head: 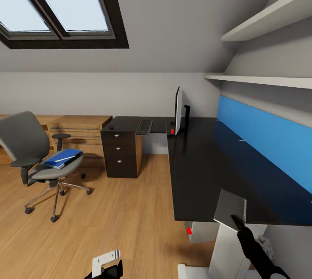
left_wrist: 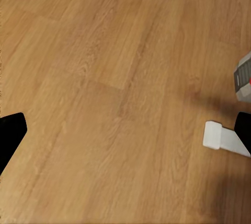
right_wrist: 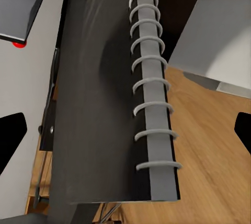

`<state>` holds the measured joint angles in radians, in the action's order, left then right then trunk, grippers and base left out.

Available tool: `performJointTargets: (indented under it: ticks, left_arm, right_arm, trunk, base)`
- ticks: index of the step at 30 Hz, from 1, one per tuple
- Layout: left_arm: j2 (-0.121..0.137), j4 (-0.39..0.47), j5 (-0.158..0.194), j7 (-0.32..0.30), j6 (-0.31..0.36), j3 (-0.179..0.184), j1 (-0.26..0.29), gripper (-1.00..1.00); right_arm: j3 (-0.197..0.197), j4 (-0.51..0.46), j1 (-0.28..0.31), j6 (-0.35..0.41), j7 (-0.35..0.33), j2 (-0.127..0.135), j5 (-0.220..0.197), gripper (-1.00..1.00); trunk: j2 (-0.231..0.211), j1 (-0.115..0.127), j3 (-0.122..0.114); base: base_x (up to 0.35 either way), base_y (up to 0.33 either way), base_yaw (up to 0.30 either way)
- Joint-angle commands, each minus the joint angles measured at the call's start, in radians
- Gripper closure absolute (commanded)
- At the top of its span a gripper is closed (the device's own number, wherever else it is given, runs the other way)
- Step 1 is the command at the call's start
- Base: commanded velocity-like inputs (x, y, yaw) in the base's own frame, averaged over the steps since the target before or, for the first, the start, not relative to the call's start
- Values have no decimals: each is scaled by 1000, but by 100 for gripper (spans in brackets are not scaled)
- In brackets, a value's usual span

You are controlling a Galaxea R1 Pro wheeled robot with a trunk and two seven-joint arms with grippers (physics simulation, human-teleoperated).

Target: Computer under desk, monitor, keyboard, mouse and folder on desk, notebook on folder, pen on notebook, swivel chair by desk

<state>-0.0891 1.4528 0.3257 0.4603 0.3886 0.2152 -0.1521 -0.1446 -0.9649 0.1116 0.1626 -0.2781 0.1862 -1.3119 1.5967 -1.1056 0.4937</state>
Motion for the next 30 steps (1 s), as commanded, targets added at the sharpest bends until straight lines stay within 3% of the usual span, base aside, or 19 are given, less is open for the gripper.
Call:
performJointTargets:
  ticks: [1,8,14,15,30]
  left_arm:
    - [0,1,9,8,2,1,0,-100]
    - [0,0,9,10,3,1,0,-100]
    - [0,0,9,11,3,1,0,-100]
    - [0,-1,9,11,3,1,0,-100]
    - [0,-5,12,11,3,1,0,-100]
  right_arm:
    - [-2,0,0,8,-3,0,-8,-100]
    - [7,0,0,9,-3,0,57,-100]
    - [11,0,0,9,-3,0,70,-100]
    - [11,0,0,9,-3,-1,71,100]
    - [11,0,0,9,-4,0,74,100]
  trunk:
    - [0,0,1]
    - [0,0,1]
    - [0,0,1]
    - [0,0,1]
    - [0,0,1]
  base:
    - [13,6,0]
    - [3,2,0]
    - [0,0,0]
    - [0,0,0]
    - [0,0,0]
